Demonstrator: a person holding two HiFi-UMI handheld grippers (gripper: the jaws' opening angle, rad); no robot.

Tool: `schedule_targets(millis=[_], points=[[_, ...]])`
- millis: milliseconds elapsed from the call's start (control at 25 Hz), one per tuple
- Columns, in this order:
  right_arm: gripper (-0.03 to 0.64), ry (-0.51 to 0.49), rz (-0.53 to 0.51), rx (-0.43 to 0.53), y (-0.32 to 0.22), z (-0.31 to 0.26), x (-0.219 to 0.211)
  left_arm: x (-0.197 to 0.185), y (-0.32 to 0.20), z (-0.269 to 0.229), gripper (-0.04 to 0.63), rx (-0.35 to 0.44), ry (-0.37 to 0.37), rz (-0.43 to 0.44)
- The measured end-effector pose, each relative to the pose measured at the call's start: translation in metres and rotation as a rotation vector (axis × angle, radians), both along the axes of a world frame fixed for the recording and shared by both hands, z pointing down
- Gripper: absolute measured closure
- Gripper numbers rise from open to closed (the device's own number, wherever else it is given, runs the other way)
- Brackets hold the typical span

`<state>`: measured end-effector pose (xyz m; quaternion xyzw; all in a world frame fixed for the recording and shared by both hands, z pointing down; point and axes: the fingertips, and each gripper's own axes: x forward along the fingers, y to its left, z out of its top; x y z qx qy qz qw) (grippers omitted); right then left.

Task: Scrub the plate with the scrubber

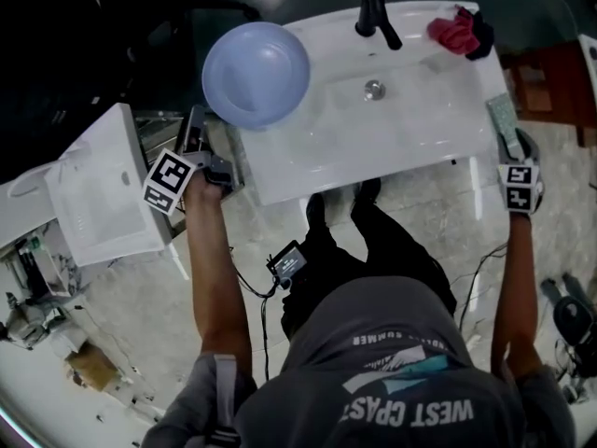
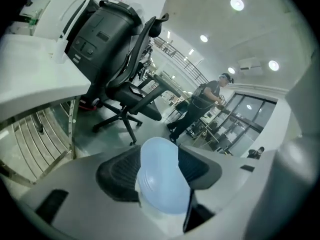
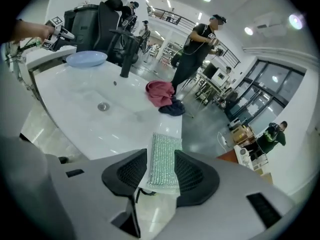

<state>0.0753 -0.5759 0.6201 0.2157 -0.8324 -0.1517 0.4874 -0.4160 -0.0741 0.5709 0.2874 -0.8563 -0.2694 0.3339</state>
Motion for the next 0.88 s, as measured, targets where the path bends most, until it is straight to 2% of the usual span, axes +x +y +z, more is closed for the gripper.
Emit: schedule_targets(millis=[200,360,520,680,800,880], points=[[0.445,-0.169,-0.012,0.114,0.024,-0.084,-0.020,0.025,0.007,-0.058,0.379,-0.008,-0.118,0.070],[0.558,-0.389,-0.061,0.112,0.072,-0.164,-0.052,0.049,0.006,-0.115,0.418,0.007,-0.246,0.159],[0.576,-0.579,-0.143,0.020,0.143,-0.235,-0.089,0.075,0.008,-0.175,0.471,0.024,-0.392,0.253],[0.581,-0.693,-0.244,-0.048,0.207,-0.282,-0.113,0.106,0.006,-0.233,0.536,0.057,-0.541,0.357],[0.584,-0.782,-0.335,-0.130,0.264,-0.311,-0.127,0.145,0.001,-0.265,0.553,0.079,-0.640,0.466],[0.588,-0.803,-0.397,-0.188,0.302,-0.324,-0.135,0.174,-0.005,-0.283,0.558,0.091,-0.706,0.551]])
